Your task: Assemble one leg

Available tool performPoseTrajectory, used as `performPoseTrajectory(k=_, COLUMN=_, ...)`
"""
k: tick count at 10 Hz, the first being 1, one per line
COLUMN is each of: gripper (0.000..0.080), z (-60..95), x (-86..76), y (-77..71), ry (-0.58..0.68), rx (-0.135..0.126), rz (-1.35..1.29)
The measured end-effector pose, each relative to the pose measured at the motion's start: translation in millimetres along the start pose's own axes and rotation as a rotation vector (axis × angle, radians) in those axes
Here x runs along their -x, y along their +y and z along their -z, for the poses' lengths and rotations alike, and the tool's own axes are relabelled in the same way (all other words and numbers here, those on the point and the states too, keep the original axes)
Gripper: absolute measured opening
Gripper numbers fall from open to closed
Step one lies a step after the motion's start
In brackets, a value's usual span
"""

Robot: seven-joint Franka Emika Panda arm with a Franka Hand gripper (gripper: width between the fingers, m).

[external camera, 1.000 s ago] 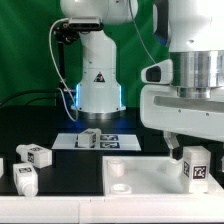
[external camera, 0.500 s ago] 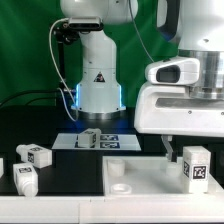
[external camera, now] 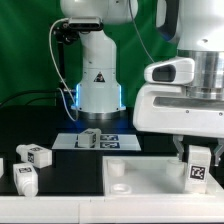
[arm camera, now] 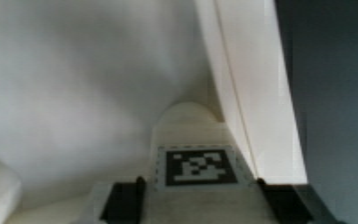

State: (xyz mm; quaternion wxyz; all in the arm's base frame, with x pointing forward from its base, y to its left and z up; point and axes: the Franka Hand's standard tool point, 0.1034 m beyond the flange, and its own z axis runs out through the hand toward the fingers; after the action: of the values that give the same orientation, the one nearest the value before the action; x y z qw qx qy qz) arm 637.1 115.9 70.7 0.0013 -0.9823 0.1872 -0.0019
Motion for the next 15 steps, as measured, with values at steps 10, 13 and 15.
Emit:
performPoseTrajectory(k=10, gripper=0.0286, z=-1.4, x=-2.2, y=-3.0, ry=0.007, rx=-0.130, rz=-1.335)
performPoseTrajectory(k=13, gripper=0.0287, z=-1.5, x=-3.5, y=-3.6, ry=-0.012, rx=-0.143, rz=-1.512)
performPoseTrajectory(k=15, gripper=0.0287, z=-1.6, x=-4.2, y=-3.0, ry=-0.017, rx=-0.146, rz=-1.568)
